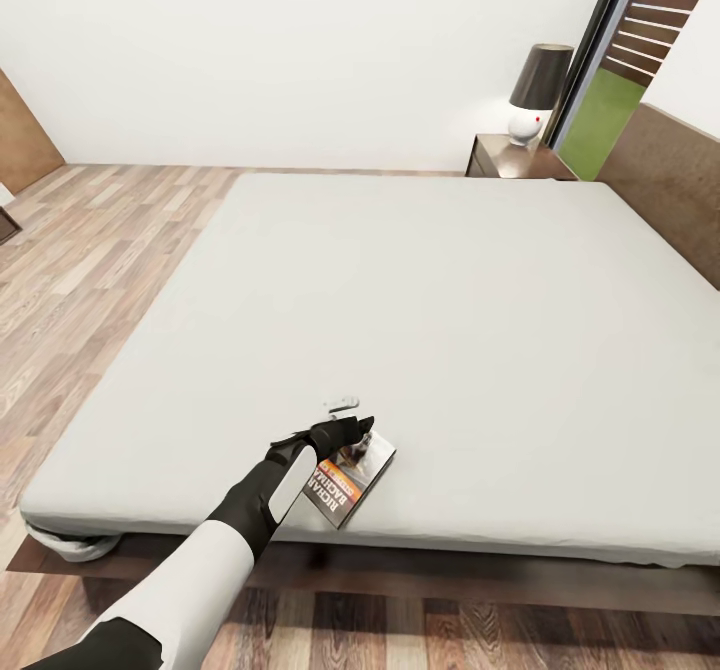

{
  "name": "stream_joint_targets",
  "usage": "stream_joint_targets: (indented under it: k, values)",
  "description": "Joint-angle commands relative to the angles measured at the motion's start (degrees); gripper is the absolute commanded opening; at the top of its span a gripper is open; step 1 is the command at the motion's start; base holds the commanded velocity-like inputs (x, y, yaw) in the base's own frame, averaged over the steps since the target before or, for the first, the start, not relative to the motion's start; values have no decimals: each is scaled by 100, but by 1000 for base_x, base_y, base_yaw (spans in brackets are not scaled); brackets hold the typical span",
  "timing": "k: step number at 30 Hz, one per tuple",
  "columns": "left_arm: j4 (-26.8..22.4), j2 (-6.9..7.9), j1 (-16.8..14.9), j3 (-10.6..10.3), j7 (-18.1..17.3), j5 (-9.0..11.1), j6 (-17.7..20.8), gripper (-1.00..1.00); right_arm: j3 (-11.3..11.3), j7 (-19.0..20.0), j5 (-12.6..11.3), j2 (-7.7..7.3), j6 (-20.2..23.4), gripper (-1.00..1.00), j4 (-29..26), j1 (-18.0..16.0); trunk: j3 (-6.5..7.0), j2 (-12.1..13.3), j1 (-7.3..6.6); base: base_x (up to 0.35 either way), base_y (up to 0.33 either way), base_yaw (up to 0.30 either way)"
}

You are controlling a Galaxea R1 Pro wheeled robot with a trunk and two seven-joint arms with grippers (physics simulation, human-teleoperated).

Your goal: In the bedroom, move the book from the bed onto either nightstand, and place the two sandals side by side next to the bed.

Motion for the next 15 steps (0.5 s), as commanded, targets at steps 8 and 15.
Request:
stream_joint_targets:
  k: [8,15]
  values:
    - [-1,0,-1,2,-5,24,22,100,-27,31,-21,-2,13,100,20,-8,-3,-2,0,-1,0,0]
    - [-2,0,-1,-3,-9,24,20,100,-27,31,-21,-2,13,100,20,-8,-3,-2,0,0,0,0]
